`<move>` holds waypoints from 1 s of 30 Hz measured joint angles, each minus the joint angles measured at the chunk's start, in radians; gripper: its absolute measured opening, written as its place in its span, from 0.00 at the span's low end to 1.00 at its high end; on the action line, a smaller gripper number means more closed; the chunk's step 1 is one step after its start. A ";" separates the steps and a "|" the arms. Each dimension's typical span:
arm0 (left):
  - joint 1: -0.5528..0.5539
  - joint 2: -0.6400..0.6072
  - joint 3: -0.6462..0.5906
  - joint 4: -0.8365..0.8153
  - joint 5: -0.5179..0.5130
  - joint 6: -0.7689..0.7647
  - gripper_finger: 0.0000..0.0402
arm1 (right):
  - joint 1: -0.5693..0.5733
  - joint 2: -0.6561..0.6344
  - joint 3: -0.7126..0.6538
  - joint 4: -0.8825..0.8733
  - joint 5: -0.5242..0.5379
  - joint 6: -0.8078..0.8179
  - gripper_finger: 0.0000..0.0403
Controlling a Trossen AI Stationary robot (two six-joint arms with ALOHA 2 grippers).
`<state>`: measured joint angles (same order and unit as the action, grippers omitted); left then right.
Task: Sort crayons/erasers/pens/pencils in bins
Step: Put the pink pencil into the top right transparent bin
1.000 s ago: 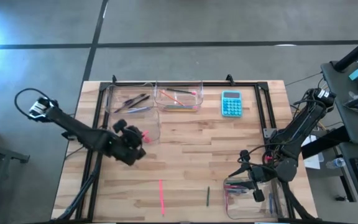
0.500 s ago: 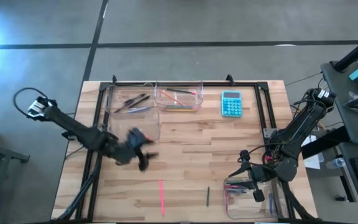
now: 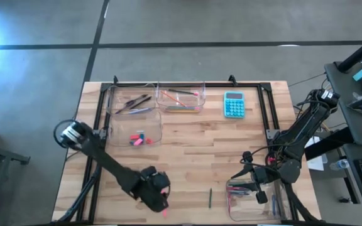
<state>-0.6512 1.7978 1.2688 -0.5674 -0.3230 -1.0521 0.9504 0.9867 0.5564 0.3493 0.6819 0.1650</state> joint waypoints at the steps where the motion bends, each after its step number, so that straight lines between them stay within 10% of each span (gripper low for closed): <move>1: -0.005 0.026 0.035 -0.056 0.015 -0.027 0.51 | 0.000 0.000 0.000 0.000 0.000 0.005 0.31; 30: -0.016 0.127 -0.041 0.054 0.104 -0.276 0.49 | 0.000 0.000 0.000 0.000 0.000 0.017 0.31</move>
<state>-0.6670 1.9245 1.2273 -0.5131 -0.2188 -1.3278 0.9506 0.9867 0.5568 0.3492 0.6822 0.1822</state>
